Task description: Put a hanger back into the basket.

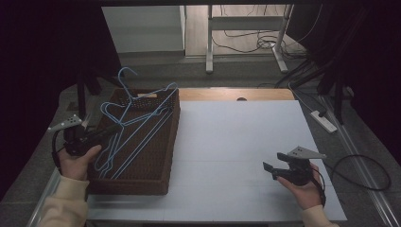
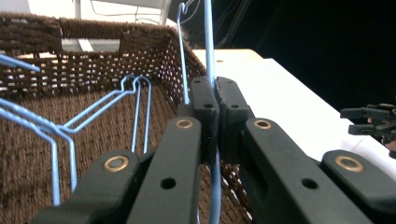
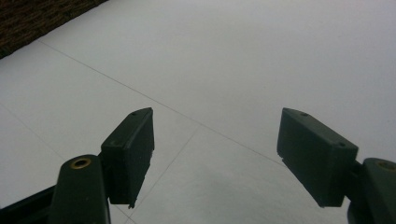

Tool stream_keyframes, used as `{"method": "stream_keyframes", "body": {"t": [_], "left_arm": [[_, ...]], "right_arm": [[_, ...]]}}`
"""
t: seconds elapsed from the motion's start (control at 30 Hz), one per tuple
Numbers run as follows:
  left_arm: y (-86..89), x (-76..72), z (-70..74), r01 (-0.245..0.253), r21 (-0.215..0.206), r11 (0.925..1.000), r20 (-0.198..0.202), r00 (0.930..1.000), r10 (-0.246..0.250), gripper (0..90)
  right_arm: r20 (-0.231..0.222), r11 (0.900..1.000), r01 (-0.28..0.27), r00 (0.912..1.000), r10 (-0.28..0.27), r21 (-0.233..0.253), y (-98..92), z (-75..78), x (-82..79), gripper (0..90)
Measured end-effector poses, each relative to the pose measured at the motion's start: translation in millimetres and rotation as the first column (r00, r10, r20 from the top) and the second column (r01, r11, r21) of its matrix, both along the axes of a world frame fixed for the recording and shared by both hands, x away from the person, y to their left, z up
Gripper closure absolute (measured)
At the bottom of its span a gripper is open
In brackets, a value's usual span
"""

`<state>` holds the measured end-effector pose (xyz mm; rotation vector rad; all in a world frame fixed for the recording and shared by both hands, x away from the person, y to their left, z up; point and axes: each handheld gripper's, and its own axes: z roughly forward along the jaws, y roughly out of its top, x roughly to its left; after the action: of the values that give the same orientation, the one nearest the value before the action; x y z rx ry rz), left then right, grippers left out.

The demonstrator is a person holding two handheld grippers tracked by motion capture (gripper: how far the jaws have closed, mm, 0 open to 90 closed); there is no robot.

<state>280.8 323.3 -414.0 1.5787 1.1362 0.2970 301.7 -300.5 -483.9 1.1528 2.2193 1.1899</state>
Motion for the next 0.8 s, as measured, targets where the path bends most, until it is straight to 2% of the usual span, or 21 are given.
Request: {"method": "stream_keyframes", "body": {"t": [0.13,0.47,0.53,0.67,0.8], "left_arm": [[0.6,1.5,-6.2,-0.011,0.033,0.9994,-0.015,0.9998,0.011,87.1],[3.2,3.5,-18.1,-0.027,0.057,0.998,-0.051,0.9982,0.03,87.1],[2.6,5.5,-22.0,-0.027,0.066,0.9975,-0.07,0.997,0.032,87.1],[0.4,7.3,-22.4,-0.032,0.069,0.9971,-0.077,0.9964,0.037,87.1],[-2.3,10.6,-24.0,-0.035,0.096,0.9948,-0.098,0.9942,0.044,87.0]], "right_arm": [[0.001,1.0,0.0,1.0,0.0,-0.001,-0.4,-0.1,-0.4,28.4],[-0.001,1.0,0.003,1.0,-0.003,-0.007,-1.3,-0.8,-0.3,28.4],[-0.002,1.0,0.003,1.0,-0.003,-0.007,-1.3,-0.9,-0.3,28.4],[-0.003,1.0,0.003,1.0,-0.003,-0.008,-1.1,-1.0,-0.3,28.4],[-0.002,1.0,0.004,1.0,-0.004,-0.007,-1.4,-0.9,-0.3,28.4]]}}
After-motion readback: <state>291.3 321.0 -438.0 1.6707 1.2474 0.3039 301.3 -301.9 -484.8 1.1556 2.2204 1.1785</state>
